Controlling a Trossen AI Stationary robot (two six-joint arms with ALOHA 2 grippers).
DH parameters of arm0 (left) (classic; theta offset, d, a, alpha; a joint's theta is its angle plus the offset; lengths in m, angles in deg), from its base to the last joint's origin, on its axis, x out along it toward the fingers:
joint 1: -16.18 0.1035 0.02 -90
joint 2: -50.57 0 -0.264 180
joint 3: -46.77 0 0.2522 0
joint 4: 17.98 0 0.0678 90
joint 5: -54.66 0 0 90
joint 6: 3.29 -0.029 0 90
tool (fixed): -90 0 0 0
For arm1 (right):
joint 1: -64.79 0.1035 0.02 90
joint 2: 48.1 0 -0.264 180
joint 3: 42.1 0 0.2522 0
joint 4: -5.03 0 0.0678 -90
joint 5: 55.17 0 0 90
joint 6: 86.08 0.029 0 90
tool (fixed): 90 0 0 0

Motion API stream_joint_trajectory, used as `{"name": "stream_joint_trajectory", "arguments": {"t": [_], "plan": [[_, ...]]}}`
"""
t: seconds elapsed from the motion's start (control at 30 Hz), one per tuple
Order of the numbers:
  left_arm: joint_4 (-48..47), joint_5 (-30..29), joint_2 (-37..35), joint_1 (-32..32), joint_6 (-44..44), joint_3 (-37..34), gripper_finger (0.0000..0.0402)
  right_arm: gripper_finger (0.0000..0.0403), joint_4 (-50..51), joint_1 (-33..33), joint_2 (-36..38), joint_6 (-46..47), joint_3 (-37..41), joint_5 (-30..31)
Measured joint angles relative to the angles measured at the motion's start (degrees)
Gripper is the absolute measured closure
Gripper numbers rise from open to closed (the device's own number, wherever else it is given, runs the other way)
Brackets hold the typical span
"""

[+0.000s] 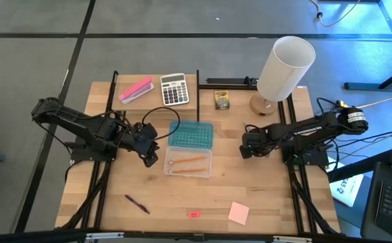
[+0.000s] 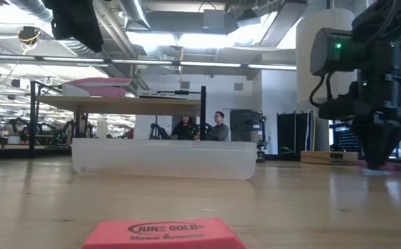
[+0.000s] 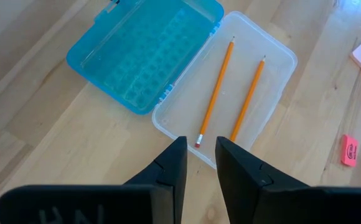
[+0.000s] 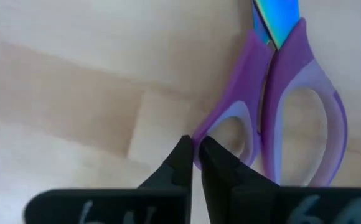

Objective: Pack school essentials
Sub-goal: Put the purple scissors into the blue supply box

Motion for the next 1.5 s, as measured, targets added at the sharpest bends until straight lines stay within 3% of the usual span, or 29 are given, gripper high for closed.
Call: {"name": "stream_joint_trajectory", "arguments": {"t": [0.27,0.6,1.2,1.4,1.5], "plan": [[-0.02,0.00,-0.02,0.00,0.00,0.00,0.0324,0.0384,0.79,2.05,0.02,-3.60,-3.90,-1.01],[-0.03,0.00,-0.02,-0.01,0.00,0.00,0.0324,0.0385,2.12,3.04,-1.32,-11.72,-15.38,-2.39],[-0.15,0.22,-0.41,-0.04,-0.02,-0.02,0.0324,0.0386,7.86,3.01,-25.07,-37.32,-49.01,-3.64],[-0.17,0.52,-2.85,-0.04,-1.88,-0.04,0.0324,0.0386,6.46,3.01,-30.54,-41.65,-54.69,-3.69],[-0.15,0.22,-4.41,-0.04,-3.95,-0.04,0.0324,0.0386,3.59,3.02,-32.64,-42.33,-54.93,-6.82]]}}
